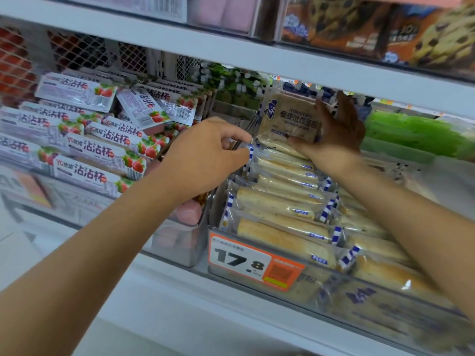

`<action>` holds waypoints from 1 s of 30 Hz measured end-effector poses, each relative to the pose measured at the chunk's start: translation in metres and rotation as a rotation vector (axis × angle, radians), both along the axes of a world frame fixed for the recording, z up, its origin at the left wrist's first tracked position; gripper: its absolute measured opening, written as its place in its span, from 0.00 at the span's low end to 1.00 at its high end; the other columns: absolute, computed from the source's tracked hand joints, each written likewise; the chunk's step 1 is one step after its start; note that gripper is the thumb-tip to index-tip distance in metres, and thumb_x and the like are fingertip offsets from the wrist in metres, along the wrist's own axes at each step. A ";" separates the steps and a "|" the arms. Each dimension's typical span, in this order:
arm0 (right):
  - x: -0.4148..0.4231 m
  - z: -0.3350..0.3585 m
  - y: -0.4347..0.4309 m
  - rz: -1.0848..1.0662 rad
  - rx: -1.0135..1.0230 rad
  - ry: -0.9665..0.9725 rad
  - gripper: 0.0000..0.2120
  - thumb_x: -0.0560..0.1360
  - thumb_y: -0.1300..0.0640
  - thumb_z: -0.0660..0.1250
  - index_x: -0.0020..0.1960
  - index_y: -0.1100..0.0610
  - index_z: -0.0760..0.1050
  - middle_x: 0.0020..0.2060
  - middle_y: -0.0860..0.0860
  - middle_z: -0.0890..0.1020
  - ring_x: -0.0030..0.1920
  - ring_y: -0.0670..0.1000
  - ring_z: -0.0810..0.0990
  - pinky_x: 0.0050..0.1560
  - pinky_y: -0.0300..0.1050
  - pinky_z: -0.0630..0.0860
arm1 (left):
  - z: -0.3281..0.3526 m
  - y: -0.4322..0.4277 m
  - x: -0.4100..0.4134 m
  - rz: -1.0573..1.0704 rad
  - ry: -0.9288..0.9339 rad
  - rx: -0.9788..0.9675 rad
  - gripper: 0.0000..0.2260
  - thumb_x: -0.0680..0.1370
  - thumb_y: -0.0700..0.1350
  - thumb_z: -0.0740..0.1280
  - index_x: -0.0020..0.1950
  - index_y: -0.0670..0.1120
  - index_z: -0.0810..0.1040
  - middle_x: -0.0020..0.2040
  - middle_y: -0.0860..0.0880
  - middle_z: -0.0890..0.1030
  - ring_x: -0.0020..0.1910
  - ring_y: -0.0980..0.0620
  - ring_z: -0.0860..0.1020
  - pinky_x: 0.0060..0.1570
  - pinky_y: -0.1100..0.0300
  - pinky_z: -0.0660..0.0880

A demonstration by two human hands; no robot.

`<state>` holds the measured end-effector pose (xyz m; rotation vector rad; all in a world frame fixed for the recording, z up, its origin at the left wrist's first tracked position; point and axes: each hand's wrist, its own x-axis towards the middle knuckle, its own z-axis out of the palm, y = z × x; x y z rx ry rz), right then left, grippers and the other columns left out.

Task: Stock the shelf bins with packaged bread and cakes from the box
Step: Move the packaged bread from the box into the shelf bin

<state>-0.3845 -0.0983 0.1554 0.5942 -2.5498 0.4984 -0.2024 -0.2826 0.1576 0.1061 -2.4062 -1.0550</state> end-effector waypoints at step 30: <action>0.302 -0.106 0.259 0.190 -0.022 -0.598 0.07 0.75 0.58 0.66 0.52 0.52 0.79 0.43 0.45 0.79 0.44 0.49 0.78 0.47 0.47 0.77 | -0.083 0.237 0.158 -0.191 -0.560 0.037 0.06 0.76 0.47 0.72 0.49 0.46 0.81 0.44 0.53 0.80 0.42 0.60 0.77 0.38 0.71 0.68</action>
